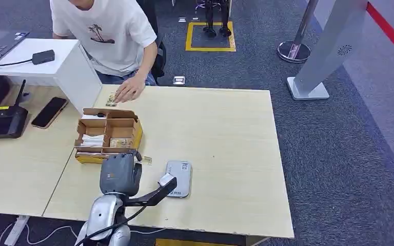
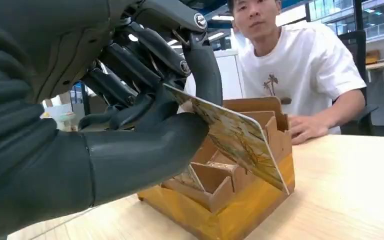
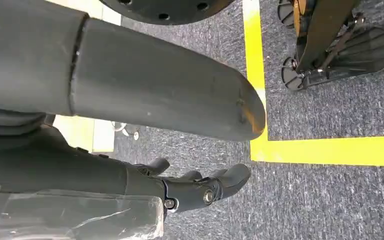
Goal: Pass the card to the sensor for recognition and then transmit it.
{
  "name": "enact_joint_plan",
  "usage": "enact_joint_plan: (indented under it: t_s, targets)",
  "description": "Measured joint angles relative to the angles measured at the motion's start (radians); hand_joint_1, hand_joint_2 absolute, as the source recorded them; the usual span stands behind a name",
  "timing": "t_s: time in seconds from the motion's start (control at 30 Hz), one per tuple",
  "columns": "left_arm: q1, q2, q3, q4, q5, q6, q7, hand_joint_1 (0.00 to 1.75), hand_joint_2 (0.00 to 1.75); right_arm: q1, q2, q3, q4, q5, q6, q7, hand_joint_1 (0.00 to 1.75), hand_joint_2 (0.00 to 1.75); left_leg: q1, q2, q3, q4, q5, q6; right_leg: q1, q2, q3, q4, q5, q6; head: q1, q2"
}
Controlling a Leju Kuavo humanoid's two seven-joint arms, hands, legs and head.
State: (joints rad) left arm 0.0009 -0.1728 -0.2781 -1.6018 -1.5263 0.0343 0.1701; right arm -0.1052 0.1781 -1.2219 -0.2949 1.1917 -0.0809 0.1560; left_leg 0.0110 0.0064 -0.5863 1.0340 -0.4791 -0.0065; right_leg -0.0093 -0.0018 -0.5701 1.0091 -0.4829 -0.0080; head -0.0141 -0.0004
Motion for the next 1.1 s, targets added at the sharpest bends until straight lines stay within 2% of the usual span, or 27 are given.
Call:
enact_joint_plan:
  t_s: [0.1, 0.2, 0.37, 0.7, 1.1]
  targets:
    - [0.002, -0.019, 0.033, 0.016, 0.0, -0.022, -0.068, 1.75, 1.75, 0.0, 0.0, 0.0, 0.0, 0.003, 0.005, -0.006, 0.0, 0.0, 0.0, 0.0, 0.0, 0.0, 0.0, 0.0, 0.0, 0.0, 0.0, 0.0, 0.0, 0.0, 0.0, 0.0]
    - [0.009, -0.023, 0.034, 0.027, 0.0, -0.035, -0.092, 1.75, 1.75, 0.0, 0.0, 0.0, 0.0, 0.004, 0.01, -0.012, 0.0, 0.0, 0.0, 0.0, 0.0, 0.0, 0.0, 0.0, 0.0, 0.0, 0.0, 0.0, 0.0, 0.0, 0.0, 0.0]
    - [0.016, -0.033, 0.034, 0.042, 0.0, -0.025, -0.102, 1.75, 1.75, 0.0, 0.0, 0.0, 0.0, 0.005, 0.015, -0.012, 0.0, 0.0, 0.0, 0.0, 0.0, 0.0, 0.0, 0.0, 0.0, 0.0, 0.0, 0.0, 0.0, 0.0, 0.0, 0.0]
    - [-0.015, -0.064, 0.034, 0.072, 0.0, -0.018, -0.162, 1.75, 1.75, 0.0, 0.0, 0.004, 0.0, 0.023, 0.019, -0.014, 0.0, 0.0, 0.0, 0.0, 0.0, 0.0, 0.0, 0.0, 0.0, 0.0, 0.0, 0.0, 0.0, 0.0, 0.0, 0.0]
    - [-0.03, -0.067, 0.034, 0.145, 0.0, -0.018, -0.173, 1.75, 1.75, 0.0, 0.0, 0.019, 0.0, 0.038, 0.02, -0.012, 0.0, 0.0, 0.0, 0.0, 0.001, 0.0, 0.0, 0.0, 0.0, 0.0, 0.0, 0.0, 0.0, 0.0, 0.0, 0.0]
